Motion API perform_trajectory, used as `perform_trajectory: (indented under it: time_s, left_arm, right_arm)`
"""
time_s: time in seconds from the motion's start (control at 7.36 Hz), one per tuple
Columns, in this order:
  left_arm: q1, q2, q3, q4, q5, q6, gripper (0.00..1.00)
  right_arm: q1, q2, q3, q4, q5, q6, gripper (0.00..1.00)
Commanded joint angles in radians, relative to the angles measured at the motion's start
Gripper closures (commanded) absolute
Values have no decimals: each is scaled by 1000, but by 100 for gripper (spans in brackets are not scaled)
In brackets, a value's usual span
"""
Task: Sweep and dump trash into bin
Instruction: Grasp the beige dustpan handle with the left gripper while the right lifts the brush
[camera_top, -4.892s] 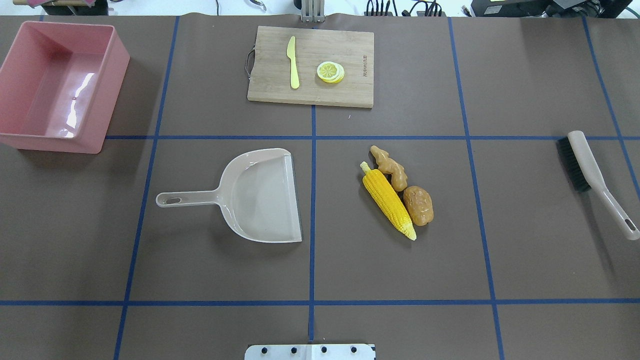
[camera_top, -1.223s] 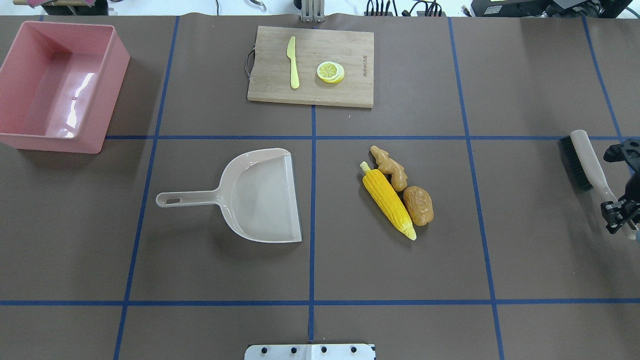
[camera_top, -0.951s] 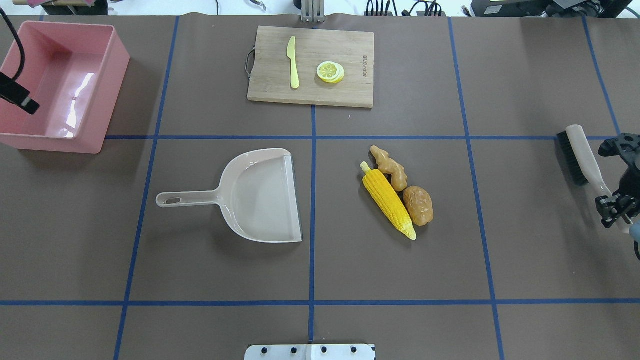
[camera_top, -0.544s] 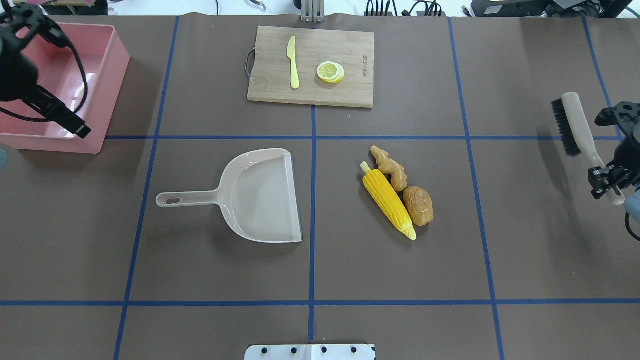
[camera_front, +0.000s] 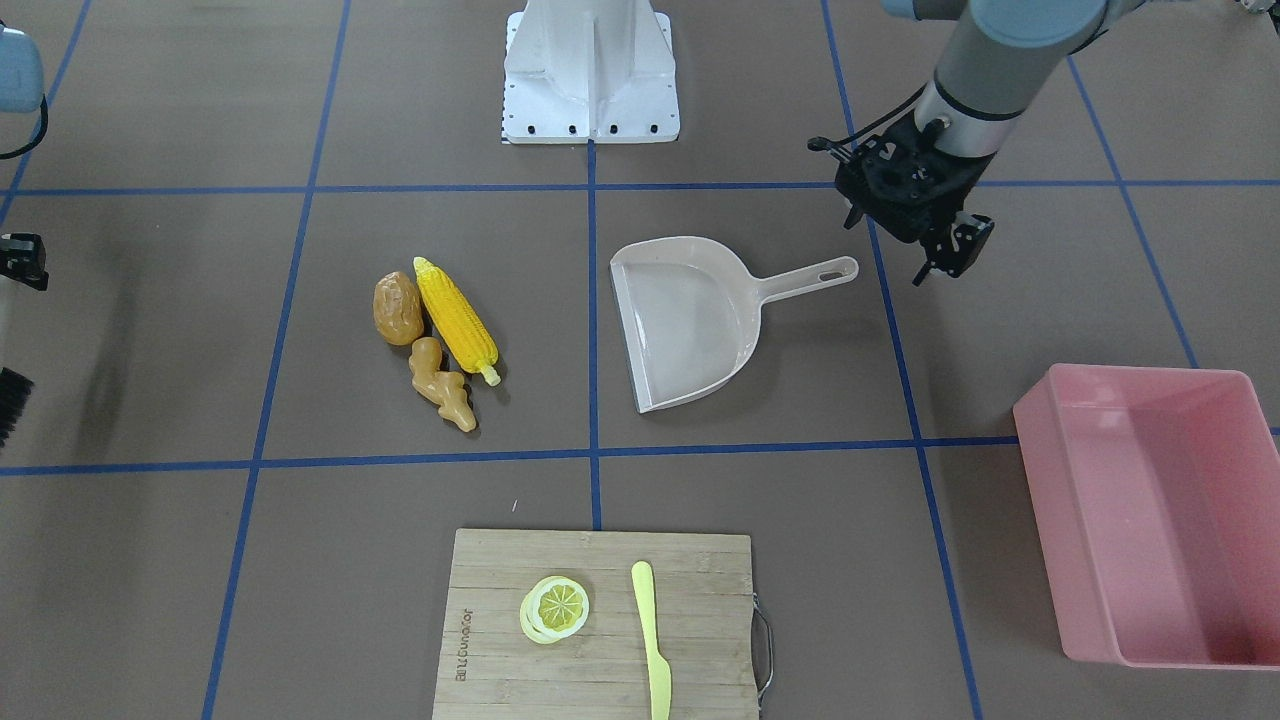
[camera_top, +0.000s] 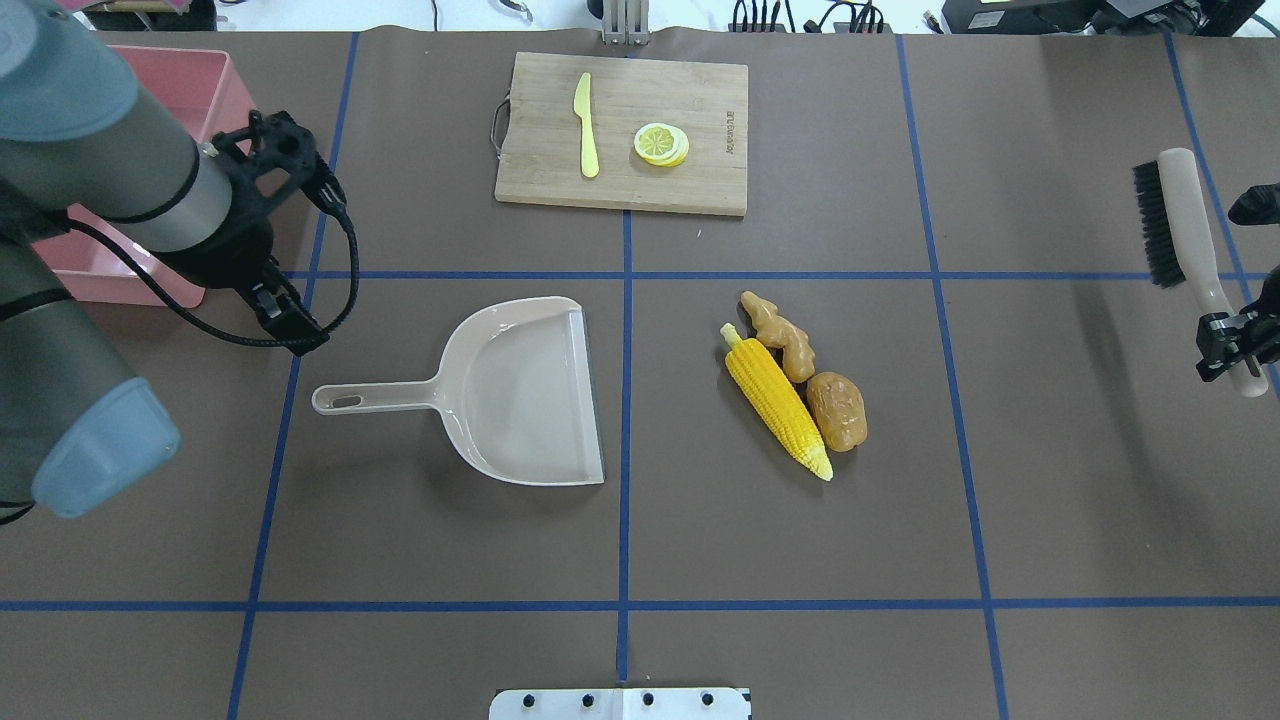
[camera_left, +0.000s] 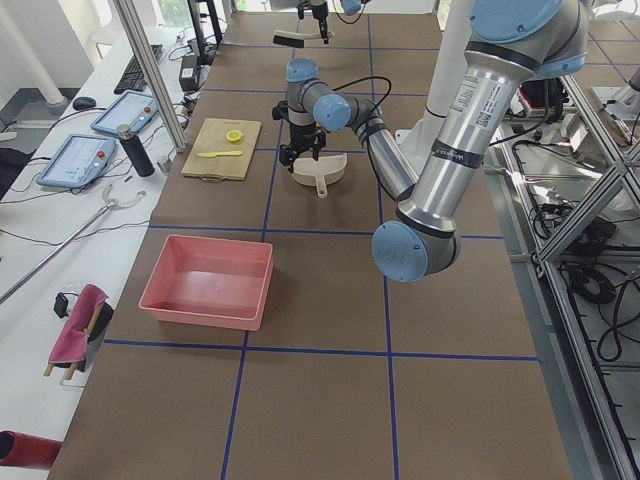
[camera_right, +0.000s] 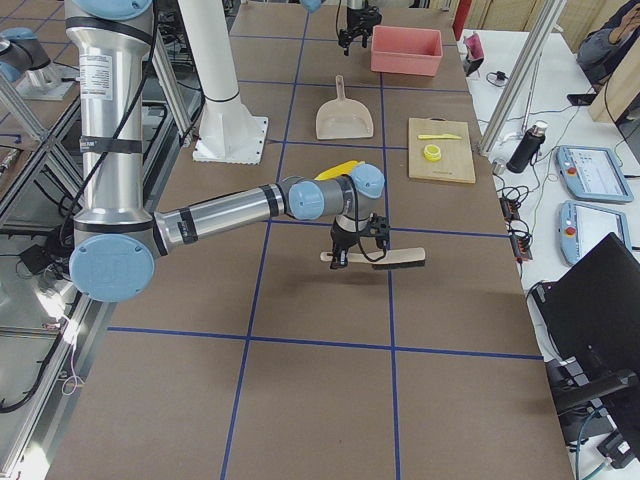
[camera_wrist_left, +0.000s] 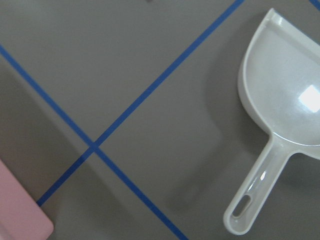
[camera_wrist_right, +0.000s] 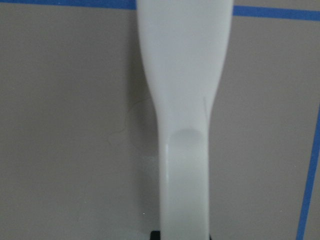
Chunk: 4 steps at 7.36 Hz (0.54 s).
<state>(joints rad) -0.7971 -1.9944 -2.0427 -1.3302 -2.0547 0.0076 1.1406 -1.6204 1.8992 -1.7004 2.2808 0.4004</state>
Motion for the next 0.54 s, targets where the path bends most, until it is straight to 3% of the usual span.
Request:
perform_trajectory:
  time_s: [0.0,0.41]
  left_arm:
    - [59,-7,-2,-50,80,185,2]
    - [88,0,105,-139,74,259,2]
  right_arm:
    - [37,-35,50,-1,32,17,100]
    - [33,51,32,2,74,2,100]
